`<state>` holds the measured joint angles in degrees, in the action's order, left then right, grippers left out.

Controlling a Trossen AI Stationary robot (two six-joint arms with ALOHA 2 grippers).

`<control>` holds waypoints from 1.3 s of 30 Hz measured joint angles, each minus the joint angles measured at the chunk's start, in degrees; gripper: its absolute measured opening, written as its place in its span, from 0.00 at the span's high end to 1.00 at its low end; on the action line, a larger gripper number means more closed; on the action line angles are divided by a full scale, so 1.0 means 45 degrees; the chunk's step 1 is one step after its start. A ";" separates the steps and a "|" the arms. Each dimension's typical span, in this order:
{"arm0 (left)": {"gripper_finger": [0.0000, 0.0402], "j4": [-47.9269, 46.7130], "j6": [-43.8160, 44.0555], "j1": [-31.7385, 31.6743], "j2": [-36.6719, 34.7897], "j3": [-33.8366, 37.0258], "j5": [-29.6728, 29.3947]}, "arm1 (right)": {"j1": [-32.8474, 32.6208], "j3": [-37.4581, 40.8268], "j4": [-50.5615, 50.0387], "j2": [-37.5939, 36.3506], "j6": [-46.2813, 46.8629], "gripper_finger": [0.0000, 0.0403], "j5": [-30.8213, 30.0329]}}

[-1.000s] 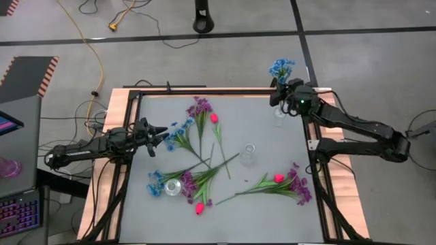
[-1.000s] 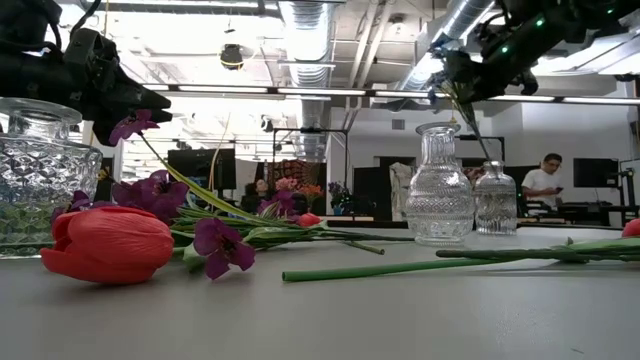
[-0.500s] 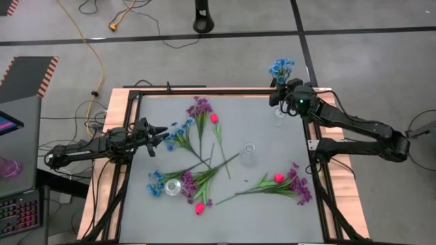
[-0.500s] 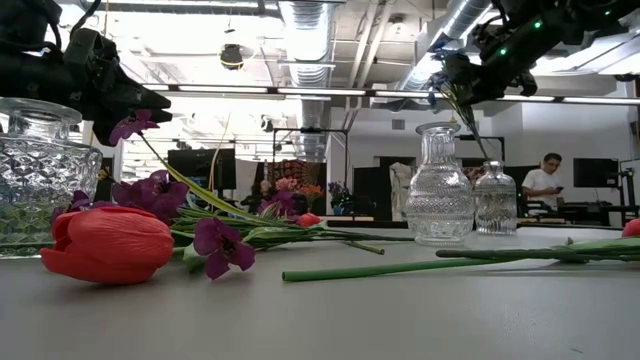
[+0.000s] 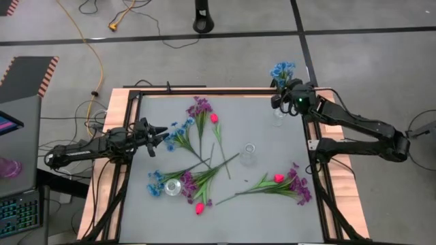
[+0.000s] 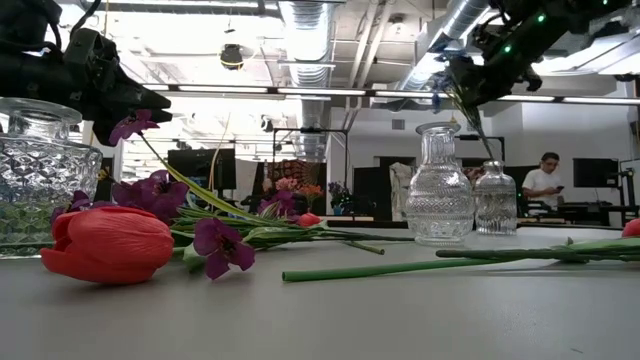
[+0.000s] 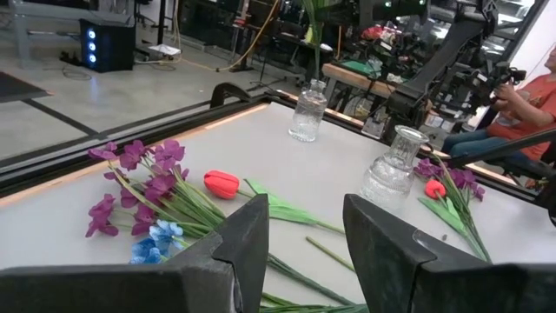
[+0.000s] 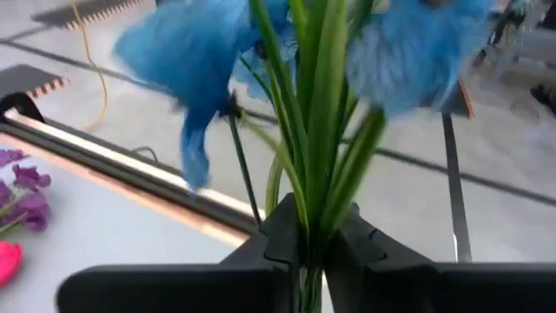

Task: Sort flowers into vase by color
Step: Put the top right blue flowers into the top transparent vase, then put the top blue flowers into the top transparent vase

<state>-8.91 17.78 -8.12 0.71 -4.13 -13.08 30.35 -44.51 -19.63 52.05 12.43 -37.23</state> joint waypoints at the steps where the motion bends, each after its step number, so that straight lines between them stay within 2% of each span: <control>1: 0.66 0.0000 0.0000 -0.0002 0.0000 0.0002 0.0000 | 0.0000 -0.0208 -0.0446 0.0000 0.0259 0.80 0.0001; 10: 0.66 0.0000 0.0000 -0.0002 0.0000 0.0000 -0.0029 | 0.0000 -0.1611 -0.2930 0.0000 0.0568 0.51 -0.0001; 14: 0.66 0.0010 -0.0005 -0.0005 -0.0005 0.0001 -0.0260 | 0.0000 -0.2240 -0.4495 0.0000 0.0573 0.43 0.0392; 17: 0.66 0.0010 -0.0005 -0.0005 -0.0005 -0.0002 -0.0262 | 0.0000 -0.2807 -0.5956 0.0000 0.0644 0.41 0.1431; 23: 0.66 0.0012 -0.0005 -0.0003 0.0000 -0.0001 -0.0277 | 0.0000 -0.3831 -0.8342 0.0000 0.2199 0.41 0.3637; 27: 0.66 0.0015 -0.0005 -0.0005 -0.0002 0.0001 -0.0282 | 0.0000 -0.4259 -0.9504 -0.0005 0.2736 0.41 0.4626; 39: 0.66 0.0246 -0.0005 -0.0005 -0.0004 0.0023 -0.0301 | -0.0029 -0.4382 -1.0220 -0.0005 0.3062 0.41 0.7134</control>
<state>-7.80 17.76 -8.14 0.69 -4.02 -14.44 30.22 -64.23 -65.63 52.03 26.21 -5.13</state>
